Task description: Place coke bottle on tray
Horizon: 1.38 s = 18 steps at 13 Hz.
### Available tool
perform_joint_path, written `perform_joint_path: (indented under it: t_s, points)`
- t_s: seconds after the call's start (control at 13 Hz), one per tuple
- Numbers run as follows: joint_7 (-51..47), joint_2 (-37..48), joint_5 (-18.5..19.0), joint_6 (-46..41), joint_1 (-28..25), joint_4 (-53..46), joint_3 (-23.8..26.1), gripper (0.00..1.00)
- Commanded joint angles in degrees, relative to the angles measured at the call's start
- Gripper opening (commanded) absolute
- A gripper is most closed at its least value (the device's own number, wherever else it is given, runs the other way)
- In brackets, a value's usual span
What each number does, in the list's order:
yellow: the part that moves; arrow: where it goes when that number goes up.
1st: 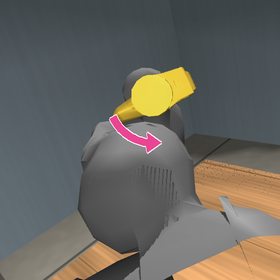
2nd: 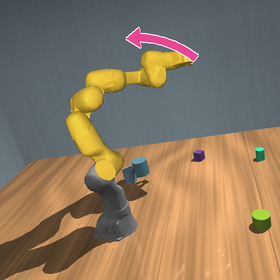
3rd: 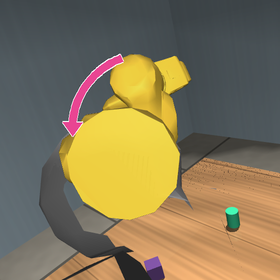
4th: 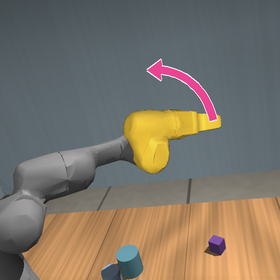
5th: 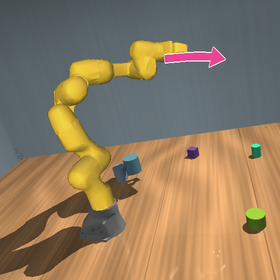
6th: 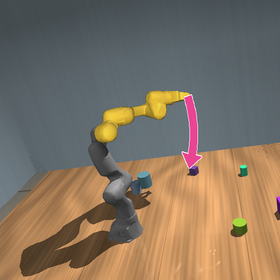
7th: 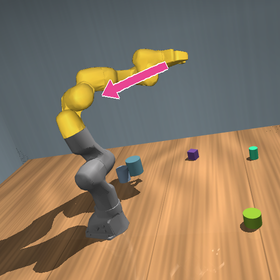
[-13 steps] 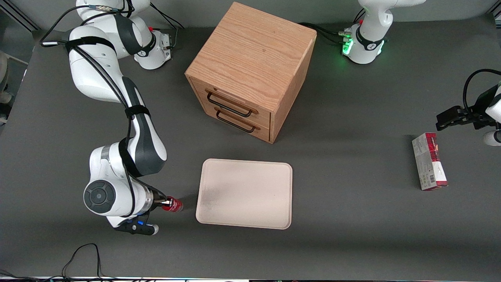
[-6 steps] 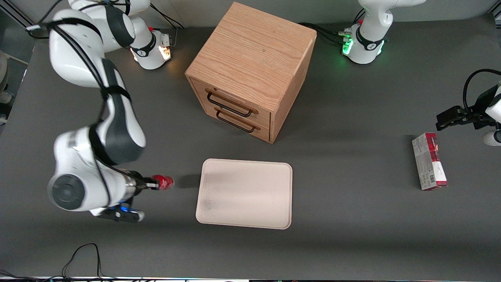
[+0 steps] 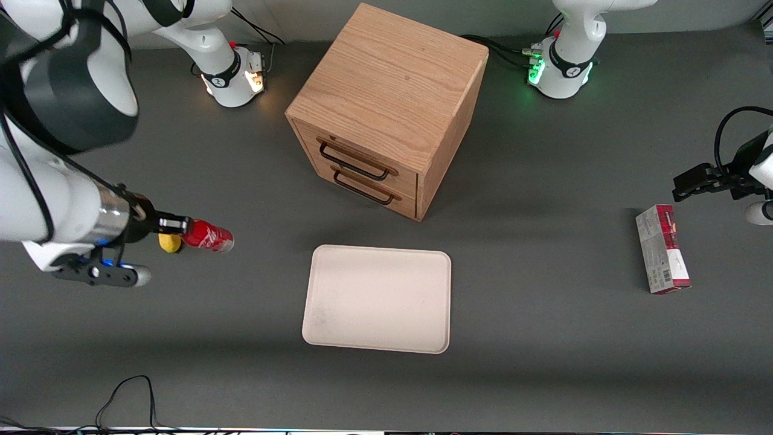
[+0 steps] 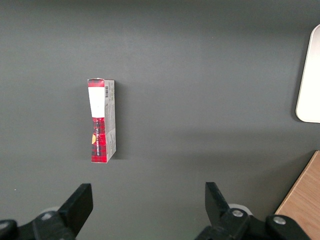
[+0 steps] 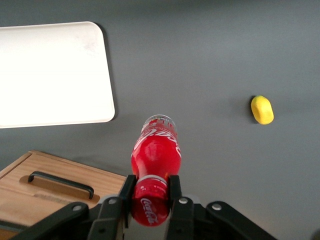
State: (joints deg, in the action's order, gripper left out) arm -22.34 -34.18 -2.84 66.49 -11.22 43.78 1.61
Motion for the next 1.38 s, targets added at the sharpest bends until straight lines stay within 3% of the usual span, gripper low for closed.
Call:
perform_joint_path:
  t_s: [0.0, 0.23, 0.85, 1.31]
  points:
    - [-0.5, 3.8, 0.3, -0.5, 0.1, 3.1, 0.0, 0.00]
    - [-3.2, 2.7, 0.4, 0.6, -0.5, 3.3, 0.5, 0.00]
    - [-28.8, -11.2, 1.1, 26.4, -7.0, 2.9, 2.2, 0.00]
    - [-30.4, -18.3, 5.5, 34.8, -9.5, 3.0, 2.2, 0.00]
